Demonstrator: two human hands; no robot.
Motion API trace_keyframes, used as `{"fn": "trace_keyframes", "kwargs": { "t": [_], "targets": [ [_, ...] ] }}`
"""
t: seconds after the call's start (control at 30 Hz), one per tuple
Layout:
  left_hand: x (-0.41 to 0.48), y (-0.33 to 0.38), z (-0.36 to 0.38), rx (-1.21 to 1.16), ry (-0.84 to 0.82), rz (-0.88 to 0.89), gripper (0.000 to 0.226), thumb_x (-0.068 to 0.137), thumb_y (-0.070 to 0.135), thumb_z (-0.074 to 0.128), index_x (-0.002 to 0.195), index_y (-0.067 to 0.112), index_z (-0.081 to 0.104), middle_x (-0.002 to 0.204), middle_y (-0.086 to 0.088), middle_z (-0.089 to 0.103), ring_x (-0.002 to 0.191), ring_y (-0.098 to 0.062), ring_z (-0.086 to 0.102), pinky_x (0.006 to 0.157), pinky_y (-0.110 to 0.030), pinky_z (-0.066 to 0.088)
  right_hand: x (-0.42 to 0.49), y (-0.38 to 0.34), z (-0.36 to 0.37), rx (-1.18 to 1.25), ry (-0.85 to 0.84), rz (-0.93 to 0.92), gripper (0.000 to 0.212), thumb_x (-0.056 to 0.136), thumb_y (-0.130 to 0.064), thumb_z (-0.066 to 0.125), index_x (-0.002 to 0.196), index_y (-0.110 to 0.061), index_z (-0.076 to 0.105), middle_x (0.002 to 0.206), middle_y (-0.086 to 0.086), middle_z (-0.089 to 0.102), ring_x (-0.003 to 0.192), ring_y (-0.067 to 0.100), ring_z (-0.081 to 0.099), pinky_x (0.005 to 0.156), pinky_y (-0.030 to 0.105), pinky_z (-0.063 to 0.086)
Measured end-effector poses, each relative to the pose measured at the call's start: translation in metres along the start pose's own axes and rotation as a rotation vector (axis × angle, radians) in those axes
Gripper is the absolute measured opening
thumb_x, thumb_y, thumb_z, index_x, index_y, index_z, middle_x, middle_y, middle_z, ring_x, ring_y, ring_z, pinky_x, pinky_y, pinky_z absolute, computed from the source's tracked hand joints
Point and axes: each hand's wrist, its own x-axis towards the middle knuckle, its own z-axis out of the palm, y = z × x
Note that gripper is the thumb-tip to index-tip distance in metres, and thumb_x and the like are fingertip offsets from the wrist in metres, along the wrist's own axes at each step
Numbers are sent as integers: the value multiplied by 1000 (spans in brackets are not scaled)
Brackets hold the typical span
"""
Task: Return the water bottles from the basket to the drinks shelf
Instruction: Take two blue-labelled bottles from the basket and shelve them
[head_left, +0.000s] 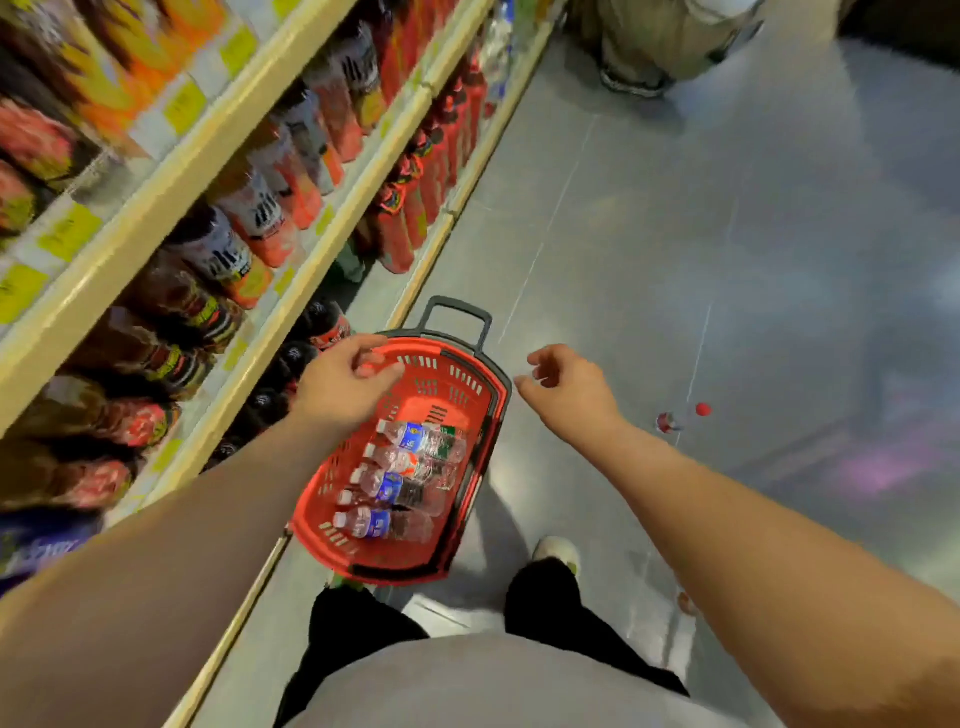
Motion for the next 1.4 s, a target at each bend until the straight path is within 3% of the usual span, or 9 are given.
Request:
{"fn": "trace_keyframes", "kwargs": {
  "t": [0.37, 0.53, 0.67, 0.87, 0.97, 1.03, 1.1, 1.17, 1.4],
  "targets": [
    [-65, -3, -9, -140, 287, -252, 40, 79, 30, 77, 116, 25, 63, 93, 10, 64, 75, -10, 59, 83, -35, 56, 43, -36, -16, -133, -294, -257, 24, 80, -32, 65, 100, -22, 58, 85, -2, 61, 79, 19, 60, 72, 37, 53],
    [-60, -15, -21, -191, 326, -302, 41, 82, 23, 75, 120, 18, 62, 91, -2, 66, 71, -17, 59, 72, -41, 57, 60, -57, 9, -162, -390, -313, 25, 82, -32, 64, 104, -22, 56, 84, -3, 60, 80, 20, 63, 75, 41, 55],
    [-56, -14, -24, -133, 386, -327, 42, 83, 31, 73, 122, 18, 62, 101, -1, 69, 89, -16, 67, 83, -40, 56, 85, -65, 23, -218, -473, -373, 31, 83, -31, 64, 110, -17, 57, 84, -2, 60, 77, 19, 60, 69, 33, 50],
    [-33, -19, -5, -145, 573, -462, 35, 84, 30, 73, 117, 22, 63, 88, 17, 62, 77, 0, 60, 67, -19, 47, 159, -82, 48, -269, -670, -450, 30, 82, -26, 69, 106, -13, 56, 86, 2, 62, 74, 20, 59, 64, 28, 45],
    [-22, -23, 16, -246, 662, -603, 37, 84, 29, 73, 119, 23, 62, 97, 4, 69, 87, -14, 65, 78, -29, 53, 195, -92, 63, -294, -797, -490, 34, 80, -24, 69, 110, -10, 58, 96, 4, 65, 81, 20, 61, 71, 27, 49],
    [-16, -25, 31, -292, 713, -706, 36, 84, 30, 72, 117, 22, 63, 99, 0, 70, 92, -19, 66, 84, -33, 52, 213, -93, 70, -330, -873, -507, 35, 80, -25, 68, 111, -13, 59, 95, 1, 65, 73, 9, 60, 60, 7, 44],
    [-12, -27, 46, -315, 781, -780, 31, 85, 30, 71, 114, 22, 63, 92, 4, 68, 83, -13, 63, 74, -20, 46, 226, -90, 77, -367, -913, -517, 34, 80, -29, 67, 111, -19, 58, 94, -4, 61, 71, 4, 55, 52, 2, 38],
    [-7, -32, 64, -379, 863, -789, 28, 86, 20, 70, 113, 14, 64, 86, 3, 61, 71, -9, 55, 60, -9, 39, 235, -81, 90, -409, -951, -545, 34, 82, -29, 66, 113, -21, 58, 95, -4, 59, 77, 8, 54, 52, 2, 36],
    [4, -118, 146, -477, 926, -878, 34, 87, 14, 69, 120, 11, 63, 87, 1, 63, 63, 0, 59, 57, -7, 42, 254, 0, 187, -498, -1052, -622, 44, 84, -25, 66, 125, -17, 52, 101, 4, 60, 93, 22, 60, 77, 26, 44]
  ]
}}
